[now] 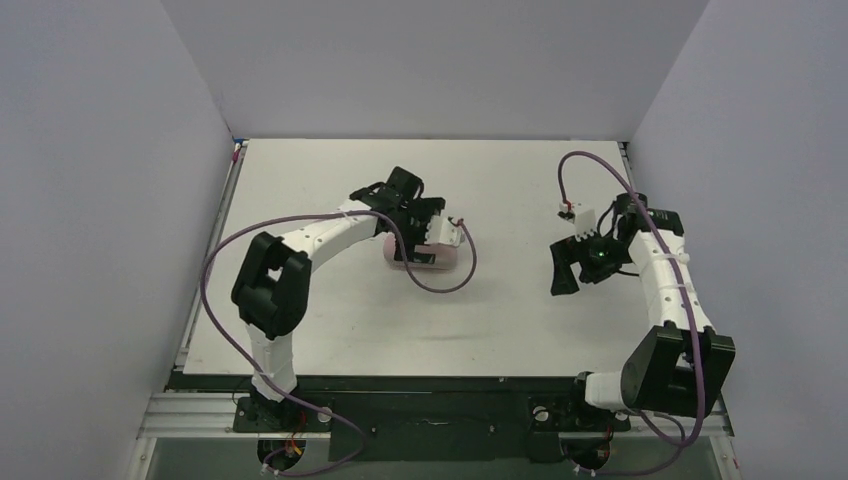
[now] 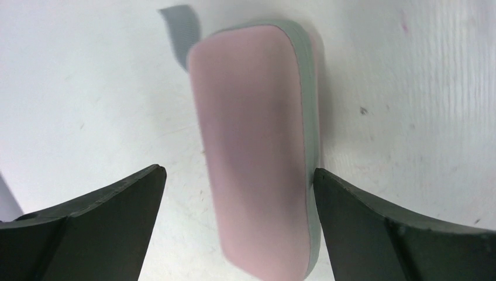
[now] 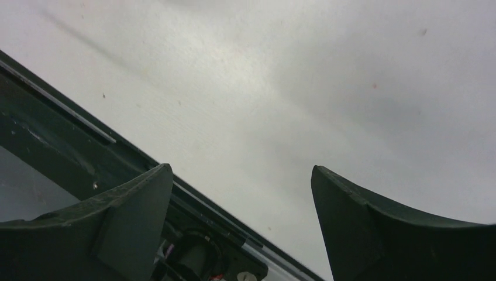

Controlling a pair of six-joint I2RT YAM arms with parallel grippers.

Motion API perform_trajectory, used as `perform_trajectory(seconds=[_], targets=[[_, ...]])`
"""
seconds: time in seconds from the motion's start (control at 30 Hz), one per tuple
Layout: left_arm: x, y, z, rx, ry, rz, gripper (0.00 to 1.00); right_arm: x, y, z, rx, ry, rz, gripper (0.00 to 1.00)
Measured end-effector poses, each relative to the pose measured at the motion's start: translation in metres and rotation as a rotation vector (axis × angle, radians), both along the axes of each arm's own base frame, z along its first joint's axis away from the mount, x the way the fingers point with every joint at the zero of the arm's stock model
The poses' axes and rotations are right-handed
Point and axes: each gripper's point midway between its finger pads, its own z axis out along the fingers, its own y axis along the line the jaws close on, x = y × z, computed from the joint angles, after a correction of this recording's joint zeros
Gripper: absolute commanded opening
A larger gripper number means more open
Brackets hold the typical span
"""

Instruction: Open the umbrella

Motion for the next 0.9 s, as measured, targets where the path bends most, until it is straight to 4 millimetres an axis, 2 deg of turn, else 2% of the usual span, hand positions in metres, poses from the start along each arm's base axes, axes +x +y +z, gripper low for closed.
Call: perform_trajectory(seconds=[0.07, 0.13, 0.17, 0.23, 0.3, 0.37, 0.43, 0.53, 0.63, 0.7, 0.77, 0.9], targets=[[0.008, 0.002, 0.03, -0.115, -0.001, 0.159, 0.97, 0.017, 0.01, 0.003, 0.012, -0.035, 0.008, 0.79], [0.01, 0.019, 0.06, -0.223, 0.021, 0.324, 0.99, 0.037, 0.025, 0.008, 0.025, -0.078, 0.026, 0.76], [0.011, 0.033, 0.076, -0.284, 0.037, 0.425, 1.0, 0.045, 0.032, 0.01, 0.031, -0.094, 0.036, 0.74], [0.011, 0.066, 0.101, -0.402, 0.087, 0.632, 0.93, 0.066, 0.05, 0.015, 0.049, -0.131, 0.055, 0.72], [0.007, 0.098, 0.11, -0.497, 0.158, 0.826, 0.91, 0.089, 0.076, 0.019, 0.077, -0.162, 0.076, 0.72], [-0.002, 0.12, 0.104, -0.557, 0.24, 0.979, 0.89, 0.109, 0.1, 0.022, 0.108, -0.183, 0.099, 0.72], [-0.021, 0.136, 0.083, -0.577, 0.357, 1.118, 0.87, 0.129, 0.128, 0.022, 0.143, -0.195, 0.123, 0.72], [-0.053, 0.141, 0.048, -0.545, 0.507, 1.221, 0.82, 0.151, 0.167, 0.02, 0.188, -0.191, 0.152, 0.71], [-0.077, 0.141, 0.024, -0.515, 0.587, 1.25, 0.75, 0.161, 0.193, 0.012, 0.22, -0.173, 0.167, 0.71], [-0.077, 0.141, 0.022, -0.521, 0.586, 1.25, 0.71, 0.156, 0.206, 0.004, 0.236, -0.134, 0.168, 0.73], [-0.064, 0.137, 0.023, -0.544, 0.567, 1.231, 0.7, 0.148, 0.21, -0.004, 0.252, -0.094, 0.156, 0.76], [-0.02, 0.118, 0.024, -0.566, 0.553, 1.158, 0.7, 0.132, 0.198, -0.026, 0.267, 0.006, 0.074, 0.8]])
